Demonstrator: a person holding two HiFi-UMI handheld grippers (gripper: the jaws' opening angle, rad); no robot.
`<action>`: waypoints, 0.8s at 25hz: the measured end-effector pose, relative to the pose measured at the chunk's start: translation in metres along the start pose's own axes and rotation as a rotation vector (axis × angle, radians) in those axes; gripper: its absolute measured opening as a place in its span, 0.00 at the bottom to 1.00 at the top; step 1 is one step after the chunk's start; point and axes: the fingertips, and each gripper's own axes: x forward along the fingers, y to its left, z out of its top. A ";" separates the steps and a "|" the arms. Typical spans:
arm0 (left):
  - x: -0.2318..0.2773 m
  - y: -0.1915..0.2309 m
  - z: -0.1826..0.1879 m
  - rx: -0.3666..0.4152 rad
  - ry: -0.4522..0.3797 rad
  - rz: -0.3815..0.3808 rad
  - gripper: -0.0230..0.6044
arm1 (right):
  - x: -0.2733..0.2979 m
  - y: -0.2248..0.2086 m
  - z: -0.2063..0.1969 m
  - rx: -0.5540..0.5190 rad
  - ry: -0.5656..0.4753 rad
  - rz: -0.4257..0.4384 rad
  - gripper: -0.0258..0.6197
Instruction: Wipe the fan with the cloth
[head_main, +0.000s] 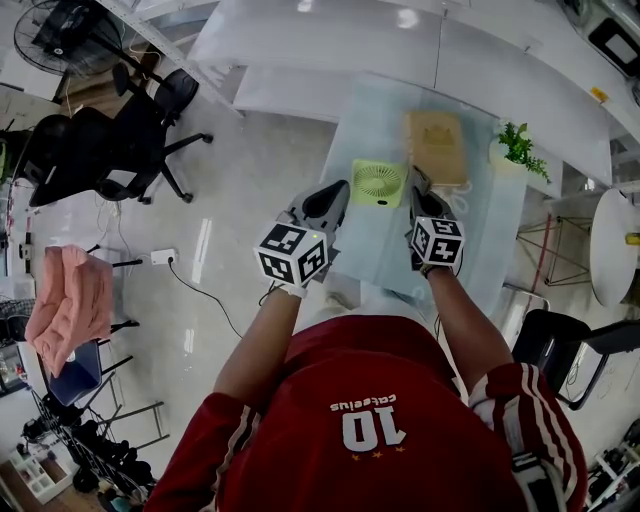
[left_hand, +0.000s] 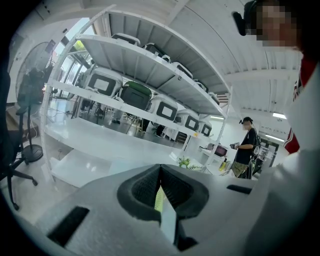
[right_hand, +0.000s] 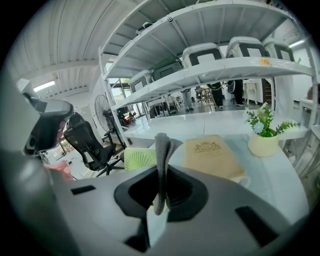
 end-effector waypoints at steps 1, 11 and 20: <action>-0.002 0.001 0.000 0.001 -0.001 0.002 0.03 | -0.001 0.003 -0.001 0.001 -0.001 0.002 0.08; -0.021 0.011 -0.003 0.009 0.007 0.030 0.03 | 0.005 0.036 -0.011 0.014 0.006 0.044 0.08; -0.028 0.029 -0.006 -0.003 0.014 0.067 0.03 | 0.022 0.076 -0.026 0.002 0.038 0.118 0.08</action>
